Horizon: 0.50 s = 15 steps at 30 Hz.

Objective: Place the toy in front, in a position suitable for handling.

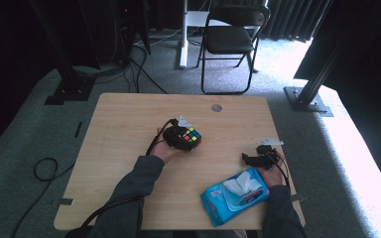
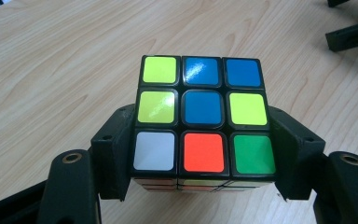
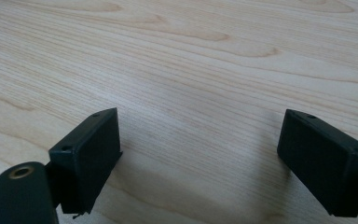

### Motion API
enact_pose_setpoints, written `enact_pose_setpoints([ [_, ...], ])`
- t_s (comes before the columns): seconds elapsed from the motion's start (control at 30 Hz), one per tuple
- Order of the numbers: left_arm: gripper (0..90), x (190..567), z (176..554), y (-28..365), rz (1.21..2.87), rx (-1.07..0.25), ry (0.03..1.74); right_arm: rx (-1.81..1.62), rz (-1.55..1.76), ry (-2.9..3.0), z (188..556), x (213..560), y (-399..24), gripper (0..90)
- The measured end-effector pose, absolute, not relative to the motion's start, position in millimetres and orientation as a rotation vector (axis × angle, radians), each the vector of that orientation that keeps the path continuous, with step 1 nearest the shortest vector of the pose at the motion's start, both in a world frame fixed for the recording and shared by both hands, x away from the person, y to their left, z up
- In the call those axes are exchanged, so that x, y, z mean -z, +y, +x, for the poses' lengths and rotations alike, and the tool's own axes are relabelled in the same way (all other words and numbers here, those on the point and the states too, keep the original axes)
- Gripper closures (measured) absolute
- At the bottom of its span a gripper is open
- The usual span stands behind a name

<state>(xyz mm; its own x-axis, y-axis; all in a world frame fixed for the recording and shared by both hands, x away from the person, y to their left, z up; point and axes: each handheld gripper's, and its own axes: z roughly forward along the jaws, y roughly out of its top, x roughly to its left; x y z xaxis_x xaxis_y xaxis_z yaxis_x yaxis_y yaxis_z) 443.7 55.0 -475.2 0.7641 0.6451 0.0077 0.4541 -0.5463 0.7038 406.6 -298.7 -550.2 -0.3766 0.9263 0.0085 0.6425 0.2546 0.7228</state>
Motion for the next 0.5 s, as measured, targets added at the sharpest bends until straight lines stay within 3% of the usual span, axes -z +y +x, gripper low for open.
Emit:
enact_pose_setpoints([
  [0.5,34.1,478,435,74,2.268,-0.361,0.818,-0.91,1.426,2.112,407,550,-299,12.9],
])
